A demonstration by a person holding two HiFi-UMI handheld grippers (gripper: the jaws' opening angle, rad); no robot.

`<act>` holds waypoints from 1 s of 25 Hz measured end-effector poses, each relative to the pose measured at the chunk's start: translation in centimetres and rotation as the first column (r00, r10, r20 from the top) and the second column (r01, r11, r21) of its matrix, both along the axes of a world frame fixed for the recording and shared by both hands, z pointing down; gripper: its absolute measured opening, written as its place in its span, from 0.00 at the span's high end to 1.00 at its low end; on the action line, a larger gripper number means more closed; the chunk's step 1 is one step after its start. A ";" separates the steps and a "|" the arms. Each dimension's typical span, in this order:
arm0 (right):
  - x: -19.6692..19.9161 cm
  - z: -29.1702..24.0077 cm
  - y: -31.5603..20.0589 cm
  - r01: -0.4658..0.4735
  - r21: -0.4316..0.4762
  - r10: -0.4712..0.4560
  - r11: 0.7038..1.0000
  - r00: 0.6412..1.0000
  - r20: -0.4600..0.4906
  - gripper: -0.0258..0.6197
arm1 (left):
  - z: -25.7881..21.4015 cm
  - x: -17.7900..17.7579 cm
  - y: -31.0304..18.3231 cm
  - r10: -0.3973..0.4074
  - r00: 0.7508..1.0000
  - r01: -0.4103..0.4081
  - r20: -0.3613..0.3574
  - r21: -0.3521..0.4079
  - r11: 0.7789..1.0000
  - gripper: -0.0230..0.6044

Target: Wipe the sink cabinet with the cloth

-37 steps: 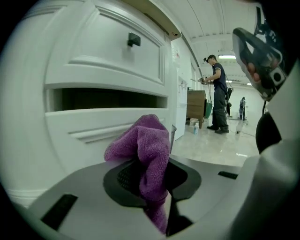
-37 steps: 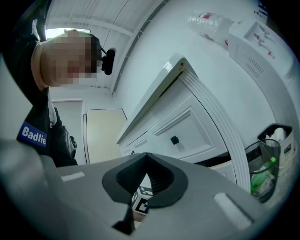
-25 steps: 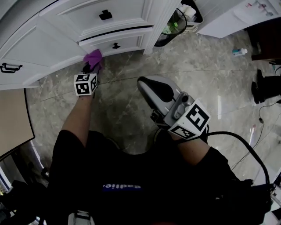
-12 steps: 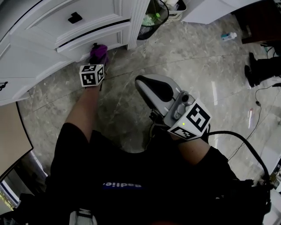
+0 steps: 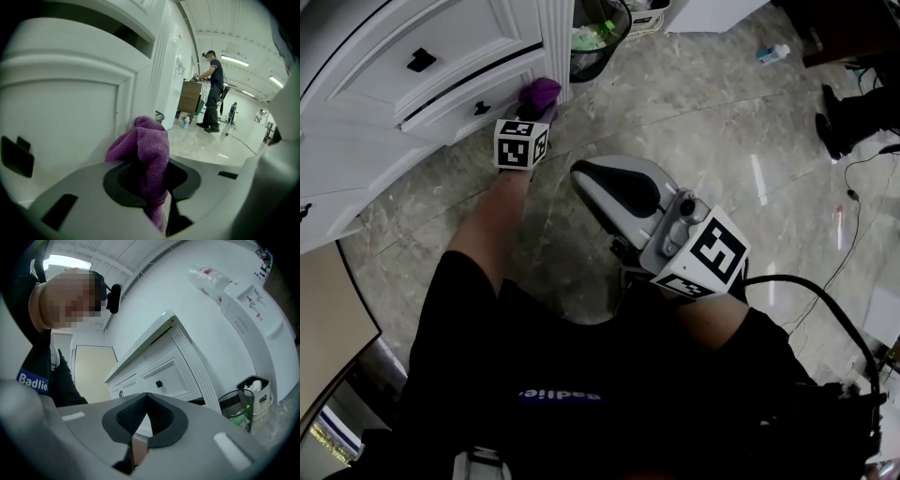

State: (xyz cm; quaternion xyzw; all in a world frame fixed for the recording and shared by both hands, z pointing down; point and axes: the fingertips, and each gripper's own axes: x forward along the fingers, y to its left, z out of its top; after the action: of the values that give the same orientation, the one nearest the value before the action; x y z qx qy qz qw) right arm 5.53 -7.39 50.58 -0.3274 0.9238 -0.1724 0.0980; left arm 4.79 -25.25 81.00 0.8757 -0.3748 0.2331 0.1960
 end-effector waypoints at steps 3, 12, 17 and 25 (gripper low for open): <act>-0.6 -0.4 0.0 0.012 0.005 -0.012 1.000 1.000 0.012 0.97 | -1.0 1.1 0.1 0.024 1.000 -0.024 -0.003 0.007 1.000 0.82; -5.0 -2.1 -1.0 0.071 0.032 -0.073 0.997 0.995 0.062 0.97 | -7.7 -2.1 5.6 0.091 0.993 -0.084 -0.072 0.095 0.992 0.82; -7.6 -2.2 -1.8 0.082 0.042 -0.079 0.996 0.994 -0.076 0.97 | -15.1 -8.7 11.6 0.073 0.992 -0.061 -0.103 0.117 0.991 0.82; -5.9 -10.4 2.4 0.117 -0.140 -0.149 0.983 0.958 -0.247 0.97 | -32.7 -16.2 19.4 -0.112 0.981 0.126 -0.160 0.082 0.989 0.82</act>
State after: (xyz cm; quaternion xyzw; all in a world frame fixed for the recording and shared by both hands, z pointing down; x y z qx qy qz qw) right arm -0.36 -4.95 40.17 -0.2893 0.9362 -0.1920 -0.0545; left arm -11.39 -5.82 48.27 0.8752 -0.4204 0.1349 0.1978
